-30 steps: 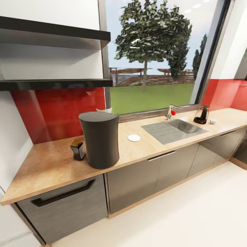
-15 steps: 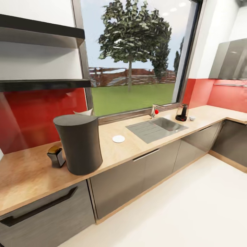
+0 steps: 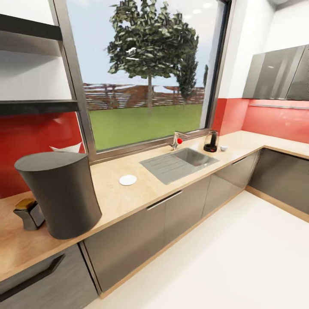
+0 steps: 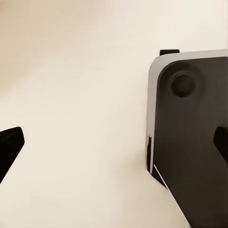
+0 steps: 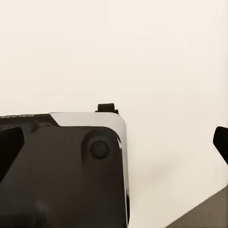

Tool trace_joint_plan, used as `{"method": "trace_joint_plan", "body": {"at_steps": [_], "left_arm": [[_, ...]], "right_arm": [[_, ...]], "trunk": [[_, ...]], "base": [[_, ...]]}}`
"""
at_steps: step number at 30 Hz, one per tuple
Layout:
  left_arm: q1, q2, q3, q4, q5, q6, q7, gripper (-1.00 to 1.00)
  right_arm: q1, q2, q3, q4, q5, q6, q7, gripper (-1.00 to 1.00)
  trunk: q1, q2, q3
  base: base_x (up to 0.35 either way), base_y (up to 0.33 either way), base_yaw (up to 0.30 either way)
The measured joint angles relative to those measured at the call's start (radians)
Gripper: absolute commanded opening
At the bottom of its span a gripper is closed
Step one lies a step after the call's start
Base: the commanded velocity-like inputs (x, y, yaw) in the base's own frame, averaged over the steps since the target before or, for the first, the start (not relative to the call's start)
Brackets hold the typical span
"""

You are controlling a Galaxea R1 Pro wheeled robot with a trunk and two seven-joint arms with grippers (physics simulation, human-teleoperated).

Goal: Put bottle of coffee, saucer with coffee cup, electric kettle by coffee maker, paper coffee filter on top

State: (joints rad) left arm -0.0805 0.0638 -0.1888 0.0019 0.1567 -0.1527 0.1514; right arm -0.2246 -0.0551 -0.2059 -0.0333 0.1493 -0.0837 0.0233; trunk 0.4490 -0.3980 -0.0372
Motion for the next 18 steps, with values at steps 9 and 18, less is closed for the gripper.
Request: {"method": "trace_joint_plan", "body": {"at_steps": [9,18], "left_arm": [[0.0,0.0,0.0,0.0,-0.001,0.001,-0.001,1.0],[0.0,0.001,0.0,-0.001,0.002,0.001,0.0,1.0]], "right_arm": [[0.0,-0.001,-0.002,0.0,-0.002,0.0,-0.002,1.0],[0.0,-0.001,-0.003,0.0,-0.003,0.0,-0.002,1.0]], "trunk": [[0.0,0.0,0.0],[0.0,0.0,0.0]], "base": [[0.233,-0.214,-0.001],[0.232,-0.224,0.0]]}}
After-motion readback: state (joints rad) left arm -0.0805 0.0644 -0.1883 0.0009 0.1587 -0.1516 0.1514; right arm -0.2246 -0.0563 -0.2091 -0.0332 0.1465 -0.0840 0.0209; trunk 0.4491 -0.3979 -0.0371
